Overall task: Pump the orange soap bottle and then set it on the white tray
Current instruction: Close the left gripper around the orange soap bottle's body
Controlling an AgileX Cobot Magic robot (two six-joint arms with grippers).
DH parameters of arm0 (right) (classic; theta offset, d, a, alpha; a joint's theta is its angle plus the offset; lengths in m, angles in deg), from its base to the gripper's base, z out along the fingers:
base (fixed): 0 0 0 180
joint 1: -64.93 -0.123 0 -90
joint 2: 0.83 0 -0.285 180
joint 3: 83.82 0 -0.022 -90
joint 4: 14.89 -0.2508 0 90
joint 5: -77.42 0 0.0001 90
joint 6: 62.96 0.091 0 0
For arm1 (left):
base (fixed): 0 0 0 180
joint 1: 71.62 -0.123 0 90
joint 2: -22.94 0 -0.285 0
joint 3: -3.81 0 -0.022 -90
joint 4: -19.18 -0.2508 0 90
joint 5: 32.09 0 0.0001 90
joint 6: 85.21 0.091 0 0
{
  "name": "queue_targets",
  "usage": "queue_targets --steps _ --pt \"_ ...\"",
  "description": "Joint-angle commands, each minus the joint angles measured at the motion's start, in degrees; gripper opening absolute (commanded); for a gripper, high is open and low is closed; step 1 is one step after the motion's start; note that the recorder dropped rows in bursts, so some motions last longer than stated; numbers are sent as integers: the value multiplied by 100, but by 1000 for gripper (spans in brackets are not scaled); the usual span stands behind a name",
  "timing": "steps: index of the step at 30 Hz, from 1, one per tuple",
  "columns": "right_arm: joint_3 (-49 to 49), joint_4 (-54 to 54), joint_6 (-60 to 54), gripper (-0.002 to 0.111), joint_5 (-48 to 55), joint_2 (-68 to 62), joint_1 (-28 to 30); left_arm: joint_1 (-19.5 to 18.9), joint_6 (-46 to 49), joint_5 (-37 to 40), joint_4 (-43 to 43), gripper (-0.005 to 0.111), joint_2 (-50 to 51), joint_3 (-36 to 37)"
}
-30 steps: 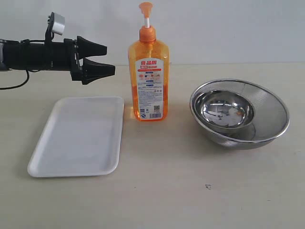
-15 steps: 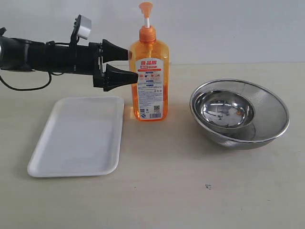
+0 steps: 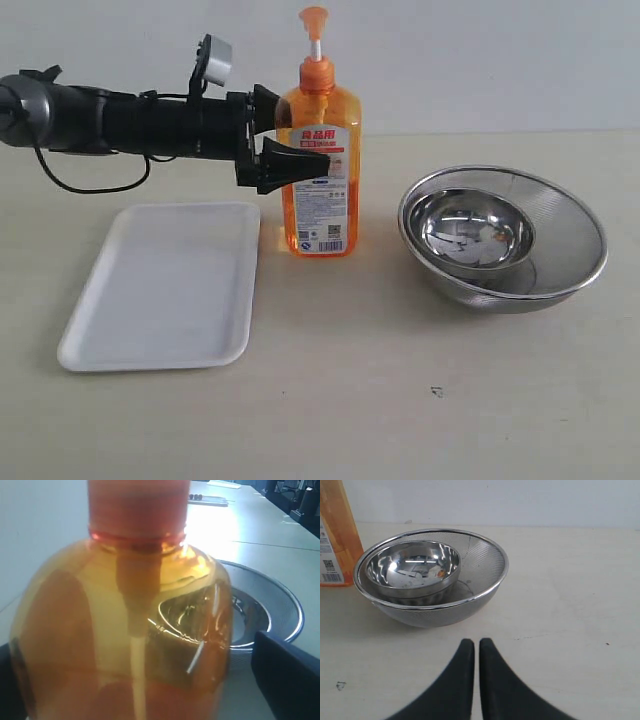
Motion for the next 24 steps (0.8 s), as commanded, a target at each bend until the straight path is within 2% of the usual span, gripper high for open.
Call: queue_targets --steps 1,13,24 --pt "-4 6 0 1 -31 29 1 112 41 -231 297 110 142 -178" --pt "-4 6 0 1 -72 29 1 177 41 -406 713 110 358 -399" --pt "-4 6 0 1 -72 29 1 177 41 -428 713 110 358 -399"
